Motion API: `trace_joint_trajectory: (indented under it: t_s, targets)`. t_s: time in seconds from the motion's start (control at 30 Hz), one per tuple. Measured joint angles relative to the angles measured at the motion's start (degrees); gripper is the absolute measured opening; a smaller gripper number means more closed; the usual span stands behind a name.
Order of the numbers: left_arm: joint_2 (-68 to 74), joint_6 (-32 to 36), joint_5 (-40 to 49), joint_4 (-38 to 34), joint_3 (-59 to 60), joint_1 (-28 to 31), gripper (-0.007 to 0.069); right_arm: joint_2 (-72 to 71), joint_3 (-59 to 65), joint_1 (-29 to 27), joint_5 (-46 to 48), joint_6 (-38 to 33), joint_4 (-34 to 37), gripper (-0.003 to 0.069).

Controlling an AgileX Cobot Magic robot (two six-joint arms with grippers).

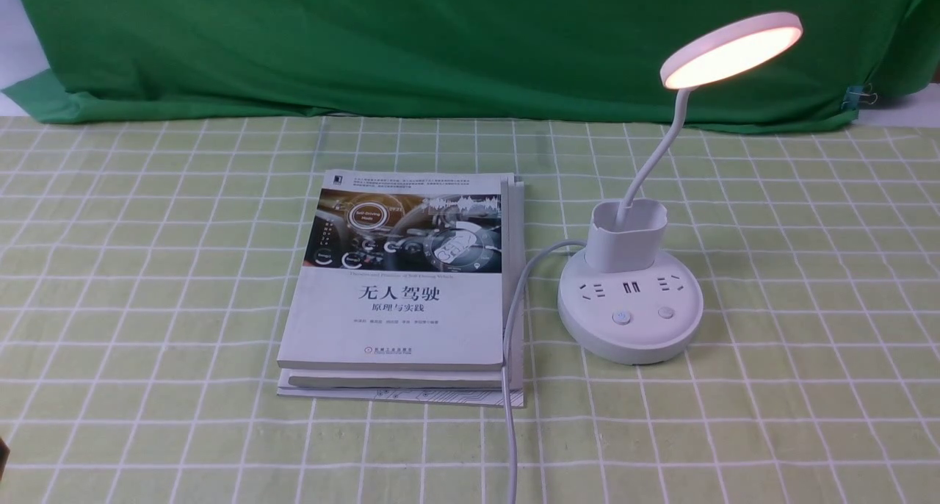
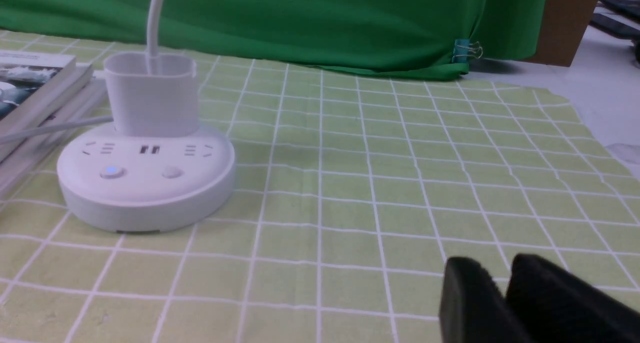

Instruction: Turn on the table lamp on the green coffee tablecloth with your hand.

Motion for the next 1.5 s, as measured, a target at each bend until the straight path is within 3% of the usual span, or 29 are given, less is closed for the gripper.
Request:
trace_joint_trajectory:
  t_s: [1.5]
  targets:
    - [0.0,0.0,0.0,0.0,0.0,0.0,0.0003,0.0,0.0,0.0,0.0,0.02,0.0,0.0236]
